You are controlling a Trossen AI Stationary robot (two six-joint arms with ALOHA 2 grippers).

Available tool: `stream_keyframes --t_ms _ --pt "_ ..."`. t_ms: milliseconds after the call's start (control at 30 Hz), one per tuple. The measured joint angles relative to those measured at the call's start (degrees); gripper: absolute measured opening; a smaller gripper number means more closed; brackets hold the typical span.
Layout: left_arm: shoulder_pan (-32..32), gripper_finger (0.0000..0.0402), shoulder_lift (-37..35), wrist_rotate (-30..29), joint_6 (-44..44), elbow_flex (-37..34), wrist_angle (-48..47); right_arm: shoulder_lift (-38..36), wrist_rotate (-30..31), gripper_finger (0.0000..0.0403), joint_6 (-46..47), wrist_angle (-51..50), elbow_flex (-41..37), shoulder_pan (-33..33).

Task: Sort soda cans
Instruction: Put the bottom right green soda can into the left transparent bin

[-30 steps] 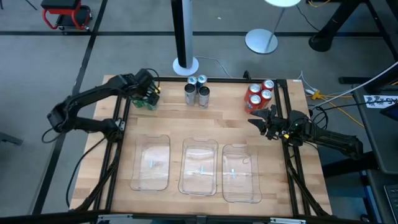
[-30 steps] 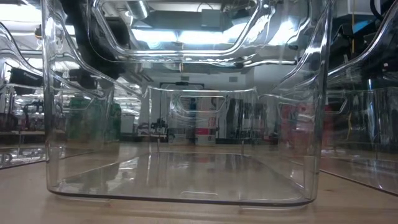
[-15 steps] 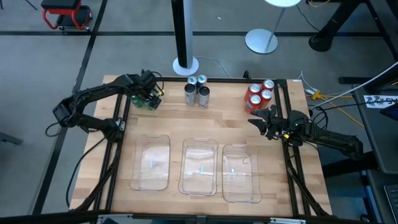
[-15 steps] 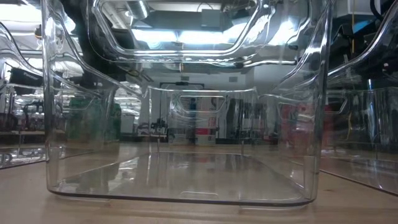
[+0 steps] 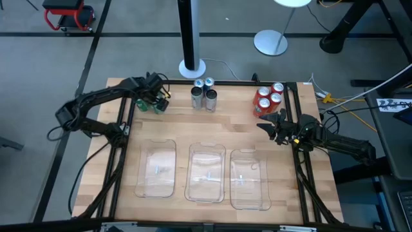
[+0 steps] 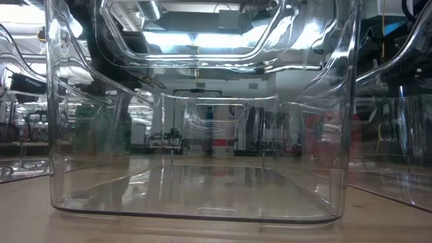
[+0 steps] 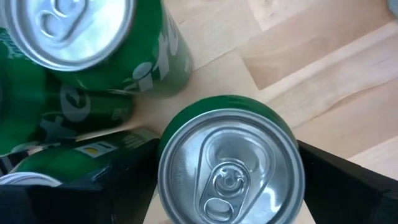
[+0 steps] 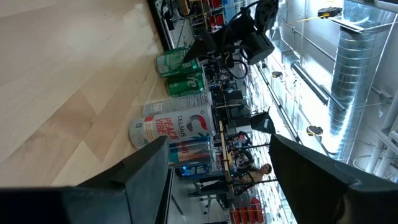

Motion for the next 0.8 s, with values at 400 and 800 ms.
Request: stream_keyframes --t_ms 400,800 --pt "0.0 0.0318 3.95 0.13 -0.24 0.03 0.03 -0.01 0.04 0.0278 -0.17 0.0 -0.02 0.02" --pt "-0.09 0.0299 1.2 0.55 0.52 2.21 -5.7 -0.02 0.13 0.0278 -0.2 -0.01 -0.02 0.0"
